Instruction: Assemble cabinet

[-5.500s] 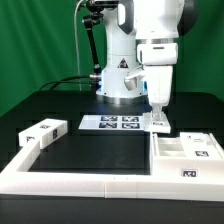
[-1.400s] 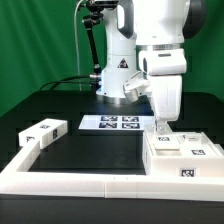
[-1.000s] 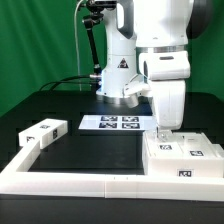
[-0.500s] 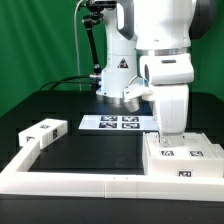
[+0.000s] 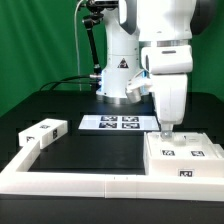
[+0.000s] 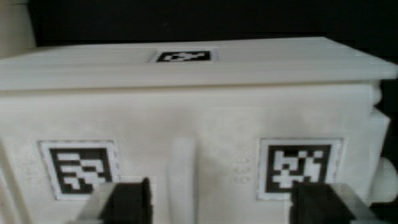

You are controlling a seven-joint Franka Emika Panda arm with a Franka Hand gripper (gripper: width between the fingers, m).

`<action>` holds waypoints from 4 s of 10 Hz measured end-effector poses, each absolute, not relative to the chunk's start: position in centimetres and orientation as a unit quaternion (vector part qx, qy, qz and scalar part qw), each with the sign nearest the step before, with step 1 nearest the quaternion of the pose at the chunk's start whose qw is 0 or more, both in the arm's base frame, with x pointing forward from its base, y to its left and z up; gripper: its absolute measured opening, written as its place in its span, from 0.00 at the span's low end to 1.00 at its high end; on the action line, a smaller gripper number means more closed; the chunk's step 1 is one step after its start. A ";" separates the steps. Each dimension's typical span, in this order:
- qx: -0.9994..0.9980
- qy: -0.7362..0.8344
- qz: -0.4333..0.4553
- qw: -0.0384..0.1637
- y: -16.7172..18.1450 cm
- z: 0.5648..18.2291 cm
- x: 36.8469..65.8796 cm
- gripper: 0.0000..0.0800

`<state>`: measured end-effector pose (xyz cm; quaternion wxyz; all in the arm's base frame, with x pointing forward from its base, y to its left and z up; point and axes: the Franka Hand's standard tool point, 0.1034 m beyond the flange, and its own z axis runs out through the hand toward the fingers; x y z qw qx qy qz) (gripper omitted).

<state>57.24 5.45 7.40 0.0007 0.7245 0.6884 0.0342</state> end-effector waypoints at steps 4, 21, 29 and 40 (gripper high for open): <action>0.755 0.654 0.040 0.018 5.0 9.8 54.8 0.97; 0.982 0.163 0.085 -0.044 8.2 6.6 50.1 1.00; 0.997 0.017 0.066 -0.037 8.8 5.5 48.9 1.00; 0.996 0.018 0.081 -0.043 8.3 0.7 50.9 1.00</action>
Offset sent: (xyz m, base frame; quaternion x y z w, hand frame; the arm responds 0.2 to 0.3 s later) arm -0.0305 -0.0057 0.0246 -0.0425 -0.0156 0.0702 0.9965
